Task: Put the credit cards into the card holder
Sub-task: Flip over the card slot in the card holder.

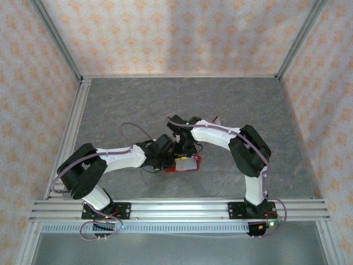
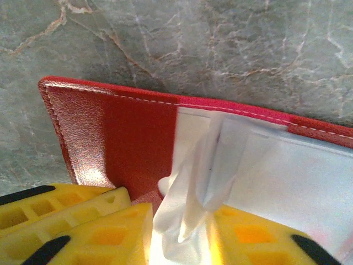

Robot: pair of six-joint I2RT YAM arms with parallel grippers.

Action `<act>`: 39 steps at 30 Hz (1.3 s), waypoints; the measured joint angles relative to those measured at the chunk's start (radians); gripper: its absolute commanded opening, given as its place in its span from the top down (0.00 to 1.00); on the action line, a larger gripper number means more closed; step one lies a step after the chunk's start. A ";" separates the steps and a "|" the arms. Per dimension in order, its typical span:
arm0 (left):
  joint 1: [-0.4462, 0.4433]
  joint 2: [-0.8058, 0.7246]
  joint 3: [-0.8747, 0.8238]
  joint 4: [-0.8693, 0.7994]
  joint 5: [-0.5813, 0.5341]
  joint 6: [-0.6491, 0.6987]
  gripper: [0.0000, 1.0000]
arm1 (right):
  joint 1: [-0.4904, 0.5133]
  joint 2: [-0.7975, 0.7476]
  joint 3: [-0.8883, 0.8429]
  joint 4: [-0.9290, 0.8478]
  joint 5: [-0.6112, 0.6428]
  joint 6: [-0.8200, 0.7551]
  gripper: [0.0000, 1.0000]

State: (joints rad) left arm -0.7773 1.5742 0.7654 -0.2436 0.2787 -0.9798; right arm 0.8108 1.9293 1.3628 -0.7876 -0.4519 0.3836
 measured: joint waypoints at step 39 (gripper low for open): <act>0.040 -0.390 -0.123 -0.259 -0.064 0.019 0.85 | 0.005 0.064 0.124 0.142 -0.215 0.137 0.52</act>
State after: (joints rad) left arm -0.7372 1.1839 0.6422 -0.5030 0.2146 -0.9611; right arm 0.8158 1.9930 1.4868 -0.6460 -0.6670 0.5209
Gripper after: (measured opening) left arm 0.127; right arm 0.473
